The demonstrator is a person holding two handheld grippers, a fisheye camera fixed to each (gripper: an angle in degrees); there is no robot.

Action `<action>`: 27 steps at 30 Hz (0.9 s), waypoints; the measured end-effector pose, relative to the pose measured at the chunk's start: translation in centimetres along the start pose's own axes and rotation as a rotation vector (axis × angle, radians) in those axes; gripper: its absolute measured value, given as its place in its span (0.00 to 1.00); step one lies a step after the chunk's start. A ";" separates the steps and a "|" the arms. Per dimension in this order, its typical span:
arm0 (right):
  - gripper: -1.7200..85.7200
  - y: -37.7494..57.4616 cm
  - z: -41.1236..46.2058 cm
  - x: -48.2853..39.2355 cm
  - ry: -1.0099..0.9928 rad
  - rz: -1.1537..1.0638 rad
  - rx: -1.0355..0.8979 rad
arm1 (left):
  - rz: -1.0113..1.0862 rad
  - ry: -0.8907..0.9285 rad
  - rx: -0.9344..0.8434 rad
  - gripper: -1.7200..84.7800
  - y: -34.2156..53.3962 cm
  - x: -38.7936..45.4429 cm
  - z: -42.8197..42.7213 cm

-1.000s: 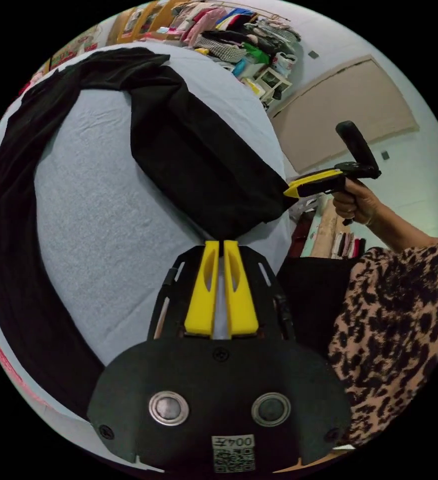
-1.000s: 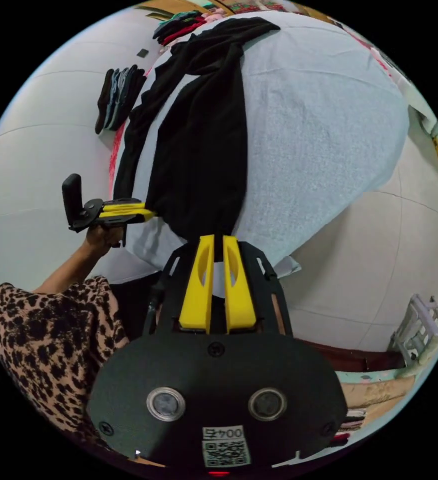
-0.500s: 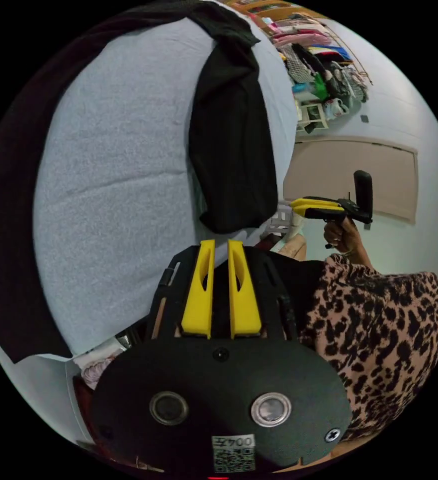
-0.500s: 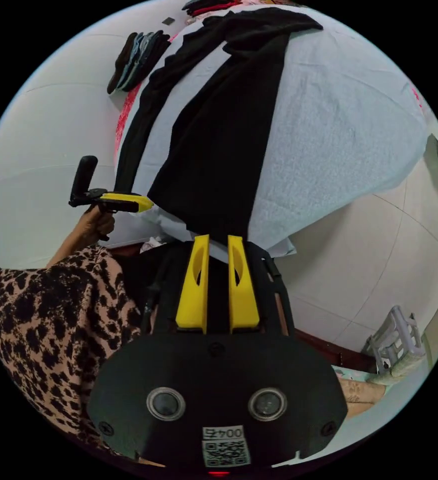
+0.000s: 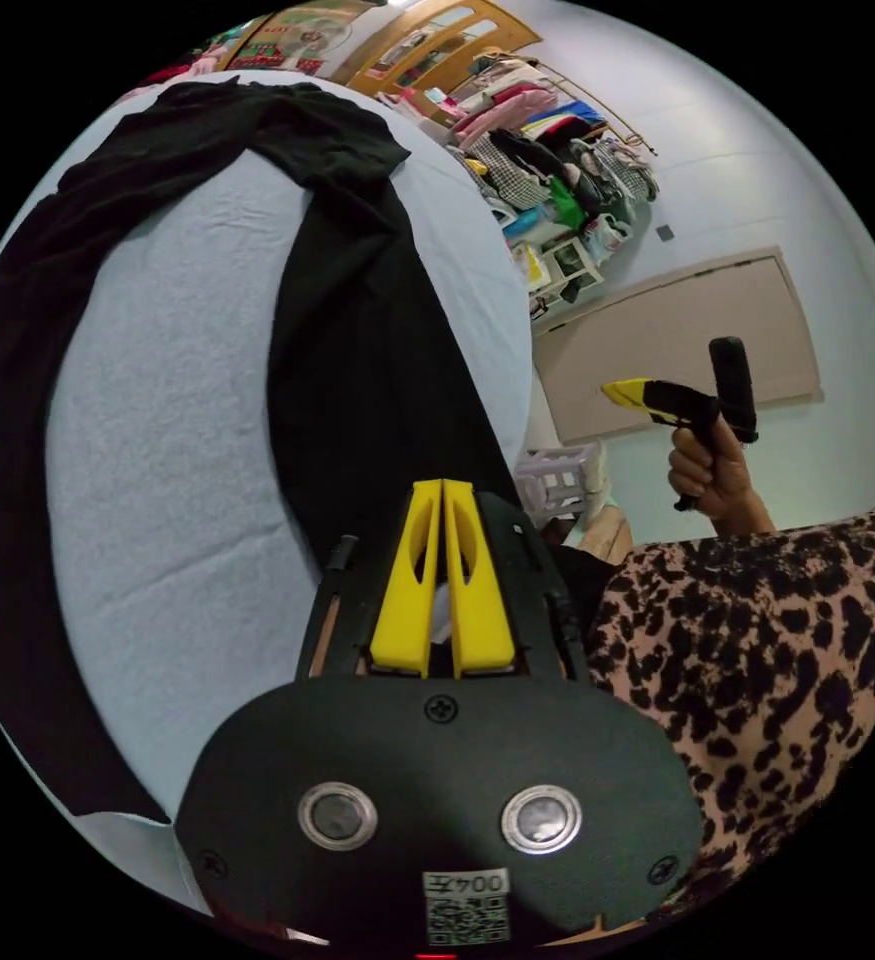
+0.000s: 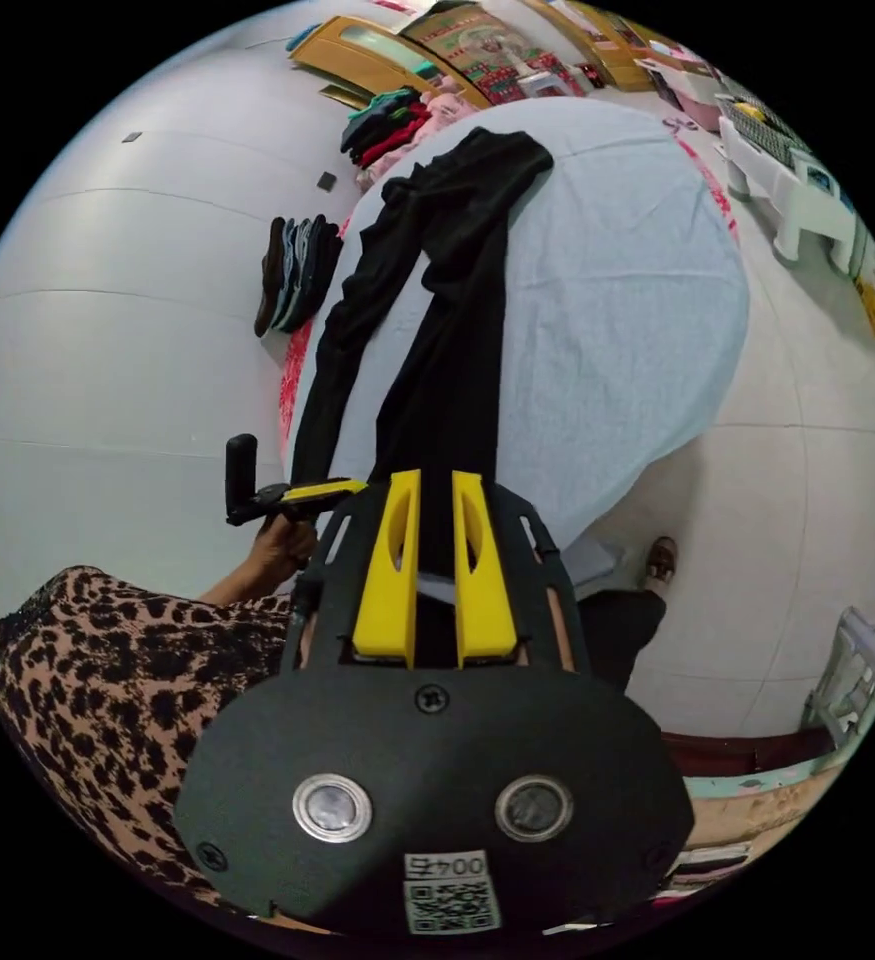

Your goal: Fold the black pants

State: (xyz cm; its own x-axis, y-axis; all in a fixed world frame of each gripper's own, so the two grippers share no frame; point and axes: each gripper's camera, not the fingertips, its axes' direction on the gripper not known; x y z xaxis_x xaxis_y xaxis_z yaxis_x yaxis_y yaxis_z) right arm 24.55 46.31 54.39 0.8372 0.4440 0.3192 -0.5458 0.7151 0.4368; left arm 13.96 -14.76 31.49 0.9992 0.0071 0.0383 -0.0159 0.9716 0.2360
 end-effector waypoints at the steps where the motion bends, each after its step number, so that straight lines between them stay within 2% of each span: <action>1: 0.09 -0.8 -0.9 0.5 0.018 -0.025 0.006 | -0.001 -0.041 -0.018 0.02 -0.7 0.9 1.3; 6: 0.03 -5.9 -4.2 3.1 0.095 -0.177 -0.054 | -0.059 -0.224 -0.048 0.02 -3.2 4.0 6.1; 8: 0.02 -8.3 -5.8 4.1 0.136 -0.248 -0.096 | -0.148 -0.316 -0.084 0.02 -4.0 5.4 9.1; 14: 0.02 -15.4 -12.5 6.6 0.128 -0.430 -0.230 | -0.412 -0.502 -0.021 0.02 -4.7 9.1 11.6; 20: 0.07 -21.1 -16.9 7.0 0.002 -0.475 -0.264 | -0.601 -0.460 -0.013 0.02 -5.1 9.3 12.4; 27: 0.10 -27.7 -19.6 5.6 -0.169 -0.374 -0.274 | -0.655 -0.474 -0.034 0.02 -5.8 9.9 13.3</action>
State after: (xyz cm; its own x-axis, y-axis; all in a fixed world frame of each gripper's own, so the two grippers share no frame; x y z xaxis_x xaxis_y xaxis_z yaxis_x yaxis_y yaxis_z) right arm 45.03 39.62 27.59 0.9444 0.0522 0.3246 -0.1607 0.9346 0.3173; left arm 23.45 -23.50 43.45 0.6840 -0.6594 0.3121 0.5758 0.7506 0.3240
